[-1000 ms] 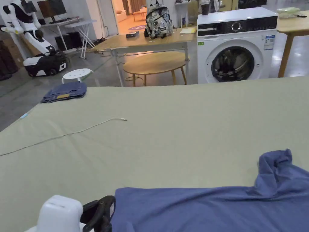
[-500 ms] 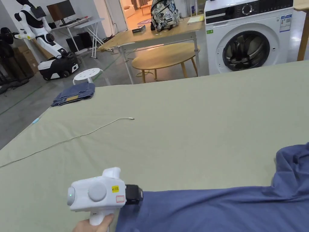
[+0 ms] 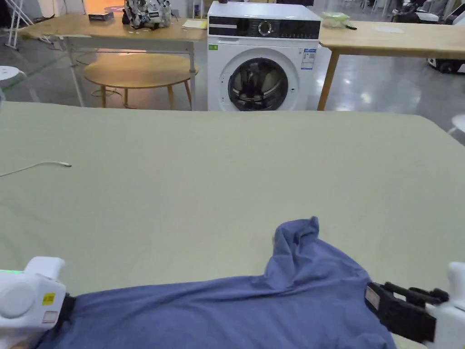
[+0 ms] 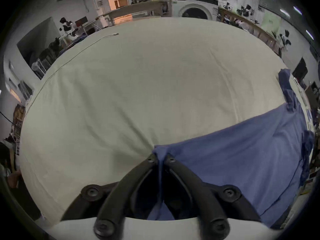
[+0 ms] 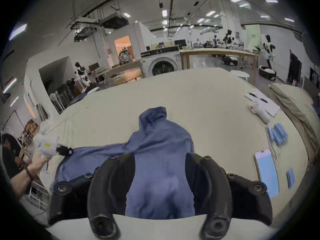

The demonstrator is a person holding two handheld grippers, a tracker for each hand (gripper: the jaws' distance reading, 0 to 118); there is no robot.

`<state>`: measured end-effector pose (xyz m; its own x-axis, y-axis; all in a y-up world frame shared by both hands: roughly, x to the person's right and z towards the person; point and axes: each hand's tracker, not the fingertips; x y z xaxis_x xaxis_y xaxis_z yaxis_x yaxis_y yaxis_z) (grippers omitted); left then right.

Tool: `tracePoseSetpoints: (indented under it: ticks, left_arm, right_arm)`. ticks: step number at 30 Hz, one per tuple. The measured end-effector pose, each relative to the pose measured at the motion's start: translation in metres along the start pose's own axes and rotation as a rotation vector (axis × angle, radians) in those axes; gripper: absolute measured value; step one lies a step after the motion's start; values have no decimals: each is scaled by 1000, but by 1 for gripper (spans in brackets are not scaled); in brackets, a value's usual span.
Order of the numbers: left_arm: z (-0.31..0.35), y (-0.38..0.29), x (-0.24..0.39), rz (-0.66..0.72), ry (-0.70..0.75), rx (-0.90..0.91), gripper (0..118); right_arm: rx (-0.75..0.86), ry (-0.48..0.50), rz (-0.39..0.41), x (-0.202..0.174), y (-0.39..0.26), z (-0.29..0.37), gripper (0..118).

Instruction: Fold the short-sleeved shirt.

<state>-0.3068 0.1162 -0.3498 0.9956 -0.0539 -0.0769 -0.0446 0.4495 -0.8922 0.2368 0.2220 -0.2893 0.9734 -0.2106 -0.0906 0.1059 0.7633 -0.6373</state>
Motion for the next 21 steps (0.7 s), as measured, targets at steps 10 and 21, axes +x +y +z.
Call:
tracePoseSetpoints:
  ticks: [10, 21]
  left_arm:
    - [2, 13, -16, 79, -73, -93, 0]
    - [108, -42, -56, 106, -291, 269, 0]
  right_arm:
    - [-385, -180, 19, 46, 18, -172, 53]
    - [-134, -11, -17, 22, 12, -46, 0]
